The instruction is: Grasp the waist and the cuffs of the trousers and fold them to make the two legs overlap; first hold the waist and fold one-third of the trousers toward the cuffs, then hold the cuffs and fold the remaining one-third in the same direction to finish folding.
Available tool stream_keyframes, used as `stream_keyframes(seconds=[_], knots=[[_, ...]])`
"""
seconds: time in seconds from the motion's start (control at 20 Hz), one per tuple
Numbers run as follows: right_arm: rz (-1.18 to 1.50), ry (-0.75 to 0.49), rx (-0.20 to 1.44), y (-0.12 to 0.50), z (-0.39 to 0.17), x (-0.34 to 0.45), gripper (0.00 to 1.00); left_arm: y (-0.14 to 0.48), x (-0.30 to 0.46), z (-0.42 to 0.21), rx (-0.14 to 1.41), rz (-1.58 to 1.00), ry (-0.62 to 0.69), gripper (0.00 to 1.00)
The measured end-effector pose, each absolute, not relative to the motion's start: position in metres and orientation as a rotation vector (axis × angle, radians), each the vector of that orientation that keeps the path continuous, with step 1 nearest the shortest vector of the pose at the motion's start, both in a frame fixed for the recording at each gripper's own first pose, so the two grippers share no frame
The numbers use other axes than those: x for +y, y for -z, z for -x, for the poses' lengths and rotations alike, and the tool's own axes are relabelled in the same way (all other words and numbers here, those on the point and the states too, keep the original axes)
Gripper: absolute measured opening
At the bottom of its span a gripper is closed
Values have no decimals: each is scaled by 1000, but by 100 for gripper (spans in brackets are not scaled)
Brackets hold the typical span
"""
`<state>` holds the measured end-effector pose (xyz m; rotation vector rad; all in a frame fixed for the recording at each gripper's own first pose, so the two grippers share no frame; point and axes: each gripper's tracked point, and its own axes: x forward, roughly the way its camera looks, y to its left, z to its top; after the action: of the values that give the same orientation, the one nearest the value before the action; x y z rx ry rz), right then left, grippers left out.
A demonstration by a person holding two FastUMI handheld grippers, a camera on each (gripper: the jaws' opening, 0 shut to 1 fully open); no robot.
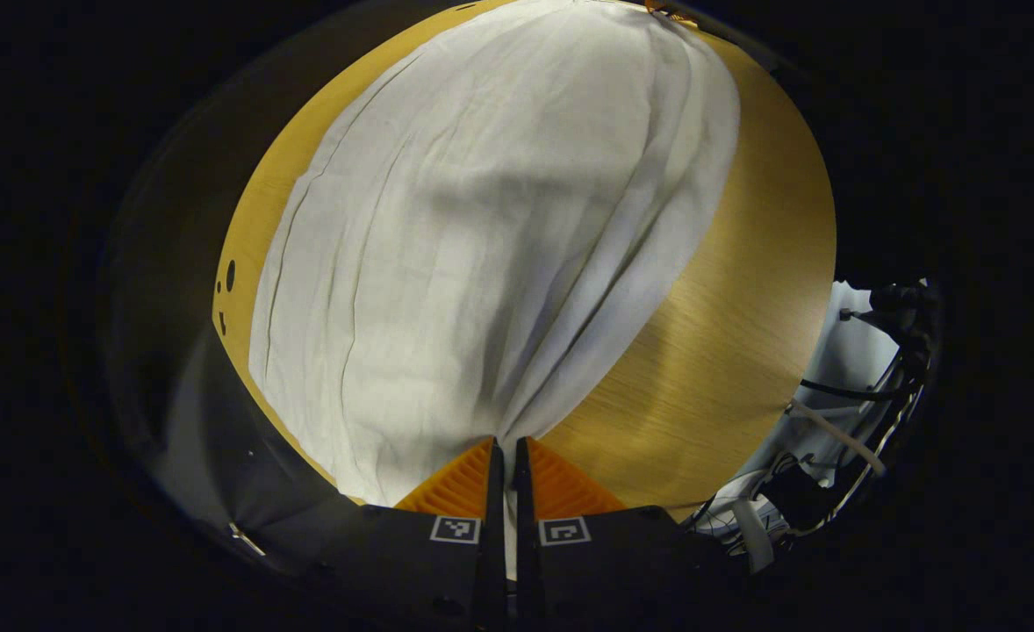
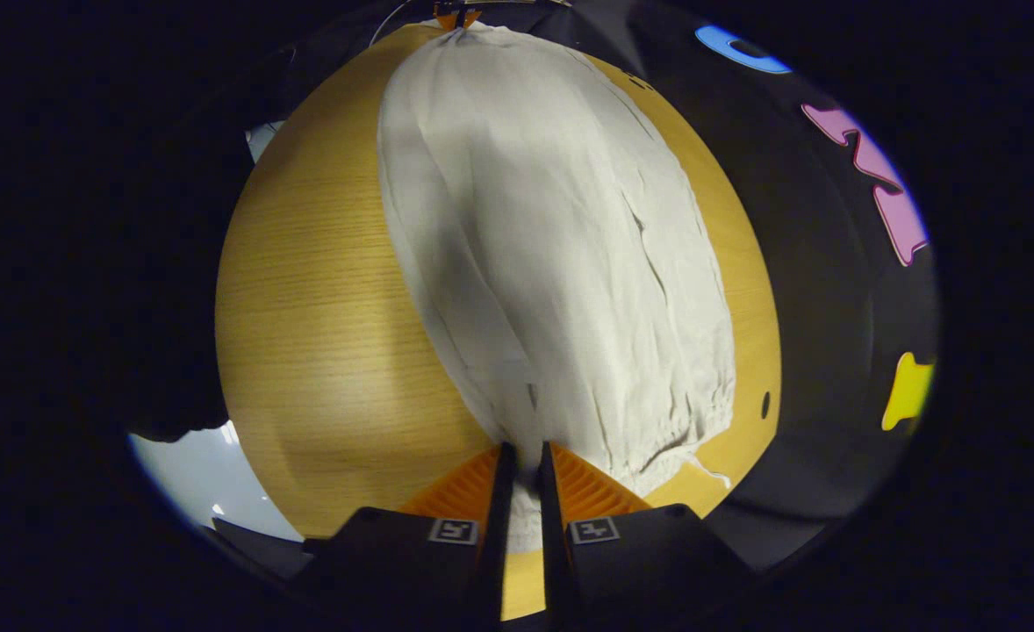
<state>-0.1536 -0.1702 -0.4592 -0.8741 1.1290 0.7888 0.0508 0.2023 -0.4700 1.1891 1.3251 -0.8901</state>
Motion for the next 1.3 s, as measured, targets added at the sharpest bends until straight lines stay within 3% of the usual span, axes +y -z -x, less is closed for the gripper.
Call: stream_keyframes(seconds=[0.3,0.8,1.3], knots=[[809,-747,1129,459,149,-174,6,473,202,-59,1280,-1171,761,7],[550,-376,1027,383,70,-184,5,433,199,-126,1142,-882,475,6],[365,-263,1089,412,6,-204,5,440,177,-208,1231,-736,454,6]])
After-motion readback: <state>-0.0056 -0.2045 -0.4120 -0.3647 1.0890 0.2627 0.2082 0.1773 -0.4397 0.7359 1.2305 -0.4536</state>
